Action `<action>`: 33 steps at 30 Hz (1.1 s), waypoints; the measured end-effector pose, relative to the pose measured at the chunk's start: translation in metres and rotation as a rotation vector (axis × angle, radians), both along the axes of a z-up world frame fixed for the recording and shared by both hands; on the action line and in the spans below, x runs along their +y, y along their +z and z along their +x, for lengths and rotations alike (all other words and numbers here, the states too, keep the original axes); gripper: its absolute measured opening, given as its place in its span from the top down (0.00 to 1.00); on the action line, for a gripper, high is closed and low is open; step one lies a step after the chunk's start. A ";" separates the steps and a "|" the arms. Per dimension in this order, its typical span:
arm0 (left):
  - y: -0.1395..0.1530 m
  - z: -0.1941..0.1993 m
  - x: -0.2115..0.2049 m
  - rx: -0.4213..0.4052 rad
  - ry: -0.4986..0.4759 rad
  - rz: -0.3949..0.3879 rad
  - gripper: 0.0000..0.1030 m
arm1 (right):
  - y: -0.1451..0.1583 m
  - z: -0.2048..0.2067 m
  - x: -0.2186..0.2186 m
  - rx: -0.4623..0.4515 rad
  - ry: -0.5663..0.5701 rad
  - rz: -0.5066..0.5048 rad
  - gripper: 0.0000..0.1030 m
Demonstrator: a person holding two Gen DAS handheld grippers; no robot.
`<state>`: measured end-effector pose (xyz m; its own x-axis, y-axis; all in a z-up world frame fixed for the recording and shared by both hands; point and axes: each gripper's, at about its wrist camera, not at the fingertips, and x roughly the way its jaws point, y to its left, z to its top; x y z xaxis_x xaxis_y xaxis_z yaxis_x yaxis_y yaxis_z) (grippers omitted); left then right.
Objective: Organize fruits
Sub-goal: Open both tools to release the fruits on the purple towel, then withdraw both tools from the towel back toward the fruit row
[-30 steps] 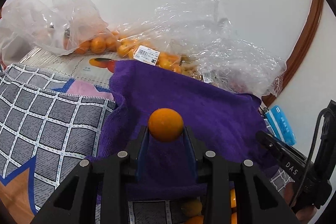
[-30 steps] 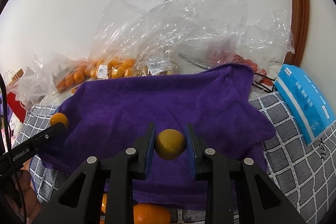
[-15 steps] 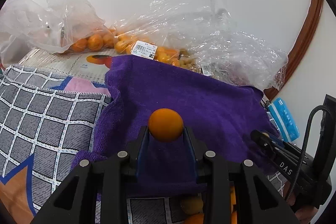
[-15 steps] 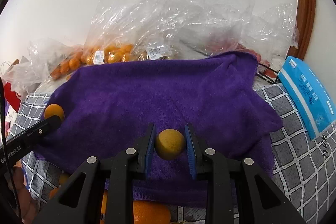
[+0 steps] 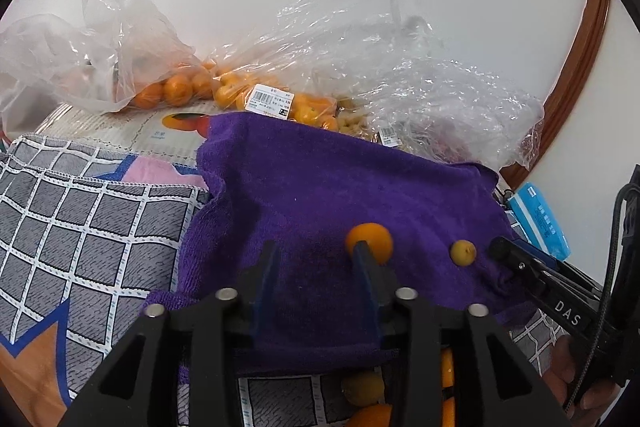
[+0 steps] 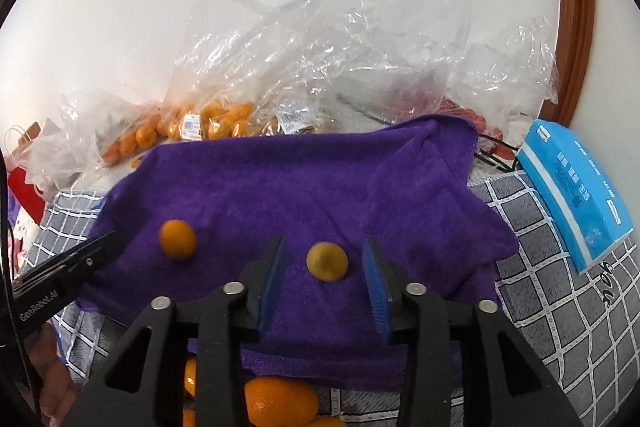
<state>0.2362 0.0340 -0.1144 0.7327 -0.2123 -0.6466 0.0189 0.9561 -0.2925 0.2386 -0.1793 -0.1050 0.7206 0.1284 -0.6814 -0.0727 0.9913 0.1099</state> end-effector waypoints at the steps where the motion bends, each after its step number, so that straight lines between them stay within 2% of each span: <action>1: 0.000 0.000 0.001 -0.003 0.005 0.002 0.54 | 0.000 0.000 0.000 -0.001 -0.001 -0.002 0.55; 7: 0.007 -0.006 0.005 -0.040 0.025 -0.014 0.52 | 0.001 -0.003 0.003 -0.005 -0.014 -0.010 0.53; 10: 0.013 -0.013 0.005 -0.086 0.041 -0.011 0.53 | 0.004 -0.008 0.005 -0.032 -0.019 -0.024 0.50; 14: 0.019 -0.018 0.002 -0.125 0.061 0.035 0.53 | 0.010 -0.017 0.010 -0.070 -0.008 -0.038 0.50; 18: 0.020 -0.017 0.006 -0.111 0.061 -0.018 0.53 | 0.013 -0.026 0.008 -0.076 -0.008 -0.028 0.50; 23: 0.023 -0.019 0.009 -0.114 0.065 -0.040 0.53 | 0.021 -0.044 0.007 -0.098 -0.054 -0.107 0.50; 29: 0.029 -0.022 0.004 -0.118 0.021 -0.048 0.54 | 0.018 -0.063 0.002 -0.021 -0.010 -0.073 0.48; 33: 0.029 -0.023 0.002 -0.120 0.020 -0.032 0.54 | 0.007 -0.080 -0.002 0.002 -0.032 -0.059 0.49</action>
